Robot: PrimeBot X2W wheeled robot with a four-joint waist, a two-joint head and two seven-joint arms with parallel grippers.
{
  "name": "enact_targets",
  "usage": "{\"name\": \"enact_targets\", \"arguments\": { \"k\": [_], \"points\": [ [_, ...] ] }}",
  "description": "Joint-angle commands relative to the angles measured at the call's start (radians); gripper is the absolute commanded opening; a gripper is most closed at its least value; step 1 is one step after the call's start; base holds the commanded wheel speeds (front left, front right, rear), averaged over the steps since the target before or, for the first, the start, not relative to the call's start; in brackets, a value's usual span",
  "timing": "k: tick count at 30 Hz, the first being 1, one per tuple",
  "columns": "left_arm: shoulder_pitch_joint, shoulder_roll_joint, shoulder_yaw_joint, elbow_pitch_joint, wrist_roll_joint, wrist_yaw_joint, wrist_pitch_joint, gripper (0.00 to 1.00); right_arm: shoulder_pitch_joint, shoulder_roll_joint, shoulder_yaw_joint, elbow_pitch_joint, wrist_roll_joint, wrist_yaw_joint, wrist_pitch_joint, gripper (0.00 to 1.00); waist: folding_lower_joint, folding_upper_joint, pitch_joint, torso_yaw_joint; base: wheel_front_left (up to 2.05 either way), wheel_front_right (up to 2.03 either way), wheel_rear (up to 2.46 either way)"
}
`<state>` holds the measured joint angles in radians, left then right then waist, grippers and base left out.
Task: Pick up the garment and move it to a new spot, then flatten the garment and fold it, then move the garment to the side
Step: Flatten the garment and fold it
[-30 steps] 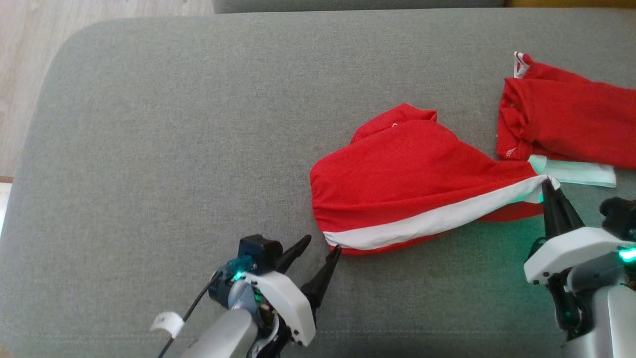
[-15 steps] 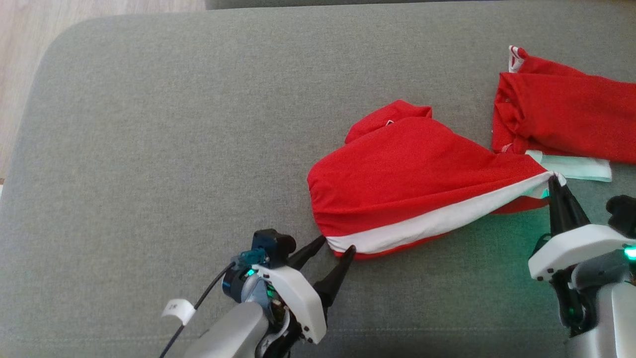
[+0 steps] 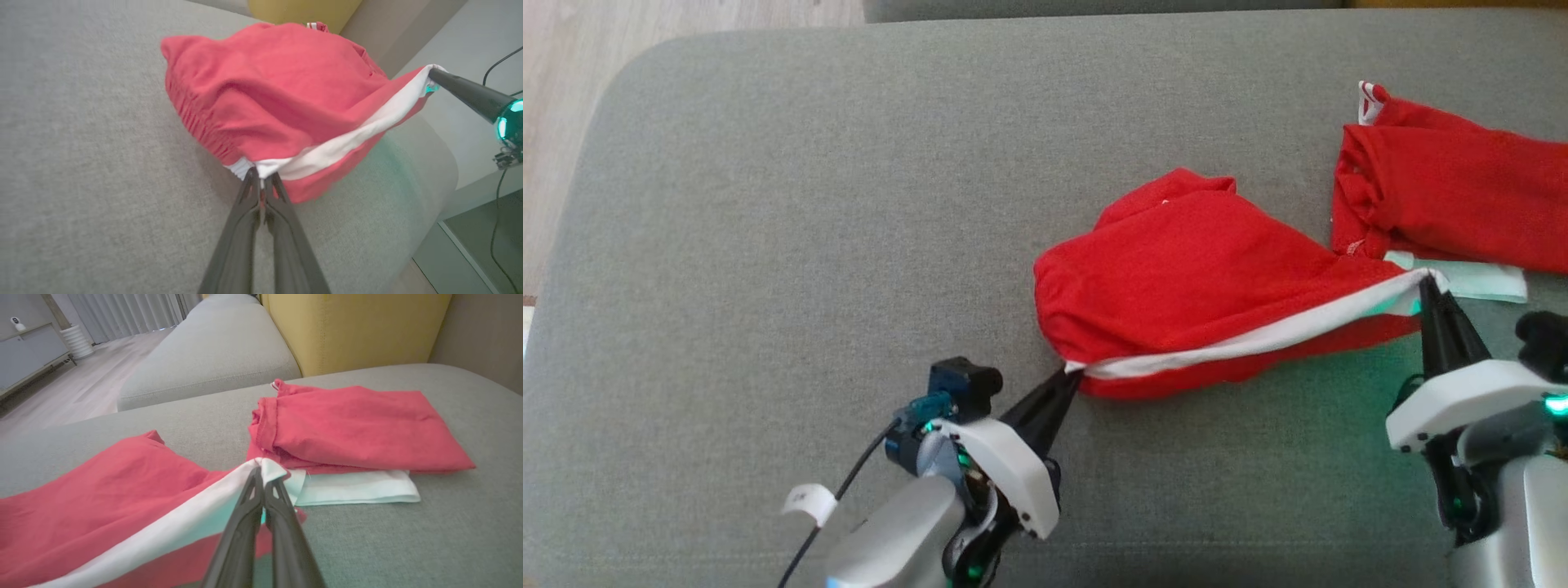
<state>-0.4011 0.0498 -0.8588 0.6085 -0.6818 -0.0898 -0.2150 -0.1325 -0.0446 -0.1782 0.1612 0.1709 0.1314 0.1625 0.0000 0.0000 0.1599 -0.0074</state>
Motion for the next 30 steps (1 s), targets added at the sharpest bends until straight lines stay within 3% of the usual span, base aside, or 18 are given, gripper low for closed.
{"name": "enact_targets", "arguments": {
  "k": [1,6,16,22,30],
  "points": [
    [-0.056,0.009,0.045,-0.042,0.012,0.014,-0.023,0.0,-0.049,-0.006,0.033,-0.059,-0.011,-0.001,-0.009,0.0,0.0,0.0,-0.008,0.003,0.0,0.0,0.0],
    [-0.081,0.034,0.098,-0.106,0.026,0.04,-0.039,0.0,-0.069,-0.006,0.047,-0.112,-0.03,-0.001,-0.002,0.0,0.0,0.0,-0.029,0.01,0.0,0.0,0.0],
    [-0.155,0.135,0.222,-0.366,0.085,0.115,-0.043,0.0,-0.166,-0.039,0.12,-0.23,-0.03,-0.001,0.037,0.0,0.0,0.0,-0.097,0.017,0.0,0.0,0.0],
    [-0.233,0.217,0.266,-0.481,0.106,0.145,0.028,0.0,-0.265,-0.072,0.176,-0.244,-0.003,-0.001,0.04,0.0,0.0,0.0,-0.136,0.009,0.0,0.0,0.0],
    [-0.289,0.304,0.312,-0.567,0.105,0.164,0.114,0.0,-0.371,-0.067,0.193,-0.226,0.023,-0.001,0.0,0.0,0.0,0.0,-0.182,0.006,0.0,0.0,0.0]
  ]
}}
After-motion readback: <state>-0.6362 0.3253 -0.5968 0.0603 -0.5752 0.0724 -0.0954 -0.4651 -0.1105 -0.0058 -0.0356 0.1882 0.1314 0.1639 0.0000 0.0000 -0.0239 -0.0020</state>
